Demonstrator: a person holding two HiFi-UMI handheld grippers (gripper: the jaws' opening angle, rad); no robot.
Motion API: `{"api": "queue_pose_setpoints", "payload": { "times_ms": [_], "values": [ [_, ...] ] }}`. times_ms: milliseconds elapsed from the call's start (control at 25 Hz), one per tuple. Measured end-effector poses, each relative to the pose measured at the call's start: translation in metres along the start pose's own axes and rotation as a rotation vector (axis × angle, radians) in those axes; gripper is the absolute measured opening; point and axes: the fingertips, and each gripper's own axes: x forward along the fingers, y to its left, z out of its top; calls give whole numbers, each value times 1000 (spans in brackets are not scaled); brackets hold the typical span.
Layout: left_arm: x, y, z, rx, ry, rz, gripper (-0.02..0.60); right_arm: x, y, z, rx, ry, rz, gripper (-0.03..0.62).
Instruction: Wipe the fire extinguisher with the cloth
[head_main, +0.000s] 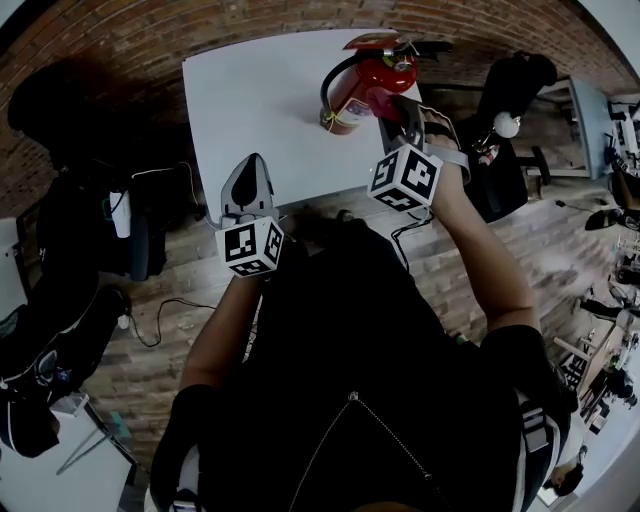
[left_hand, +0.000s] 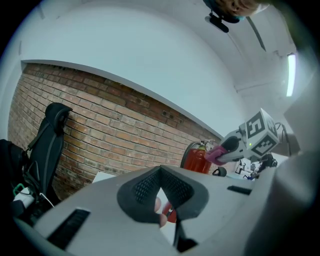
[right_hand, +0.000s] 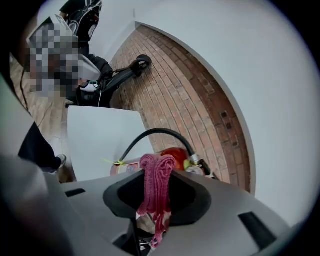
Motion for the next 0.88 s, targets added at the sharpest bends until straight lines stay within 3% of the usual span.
{"api": "queue_pose_setpoints", "payload": {
  "times_ms": [160,320,880],
  "values": [
    [-8,10,-5,4,7,8,8,30,65,-9,61,24,138,120],
    [-18,21,-17,-13,28,63,8,73,134,-24,79,61,266,120],
    [-50,53,-34,-13,65,268,8,194,249,-54,25,96,364,120]
  ]
}}
